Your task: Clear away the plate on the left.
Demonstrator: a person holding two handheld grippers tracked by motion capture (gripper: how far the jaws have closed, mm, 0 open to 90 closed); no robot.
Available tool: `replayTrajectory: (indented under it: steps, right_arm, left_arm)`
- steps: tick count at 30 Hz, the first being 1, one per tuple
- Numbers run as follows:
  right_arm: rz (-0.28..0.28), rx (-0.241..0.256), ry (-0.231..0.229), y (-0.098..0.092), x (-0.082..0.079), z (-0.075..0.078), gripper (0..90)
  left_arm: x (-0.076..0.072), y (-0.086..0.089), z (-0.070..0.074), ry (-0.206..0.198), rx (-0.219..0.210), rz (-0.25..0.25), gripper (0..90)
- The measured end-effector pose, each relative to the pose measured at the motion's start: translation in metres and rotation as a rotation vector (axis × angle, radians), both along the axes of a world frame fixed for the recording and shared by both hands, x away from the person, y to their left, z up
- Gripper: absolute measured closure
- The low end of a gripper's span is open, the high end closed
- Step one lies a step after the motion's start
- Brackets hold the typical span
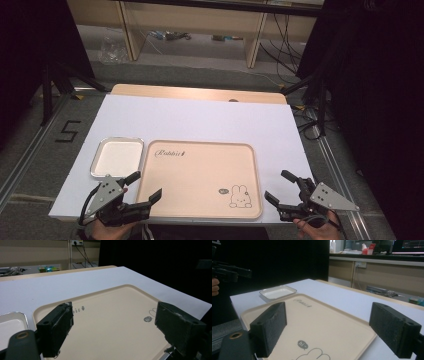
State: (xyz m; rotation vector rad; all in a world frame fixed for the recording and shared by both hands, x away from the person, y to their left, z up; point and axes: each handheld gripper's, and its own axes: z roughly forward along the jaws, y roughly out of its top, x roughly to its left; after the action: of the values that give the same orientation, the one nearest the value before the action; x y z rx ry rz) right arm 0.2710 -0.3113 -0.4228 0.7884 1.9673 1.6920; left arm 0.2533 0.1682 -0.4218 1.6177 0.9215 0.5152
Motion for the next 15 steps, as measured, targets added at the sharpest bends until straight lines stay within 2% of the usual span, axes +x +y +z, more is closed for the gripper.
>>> replayTrajectory:
  steps: [8, 10, 13, 15]
  right_arm:
    - [-0.002, 0.007, -0.003, 0.0002, 0.0005, -0.0001, 15.2]
    - [-0.002, -0.004, 0.001, -0.0001, -0.0001, 0.0, 15.2]
    - [-0.002, 0.007, -0.003, 0.0005, 0.0003, -0.0001, 15.2]
    - [0.002, -0.007, 0.004, -0.0003, 0.0003, -0.0003, 15.2]
  left_arm:
    - [0.0003, -0.0004, 0.0001, -0.001, 0.019, 0.006, 14.7]
    - [0.001, 0.0, -0.0001, 0.001, 0.02, 0.01, 14.7]
    - [0.0026, 0.0017, -0.0005, 0.017, 0.032, 0.035, 14.7]
    - [0.0047, 0.0026, -0.0019, 0.032, 0.031, 0.041, 14.8]
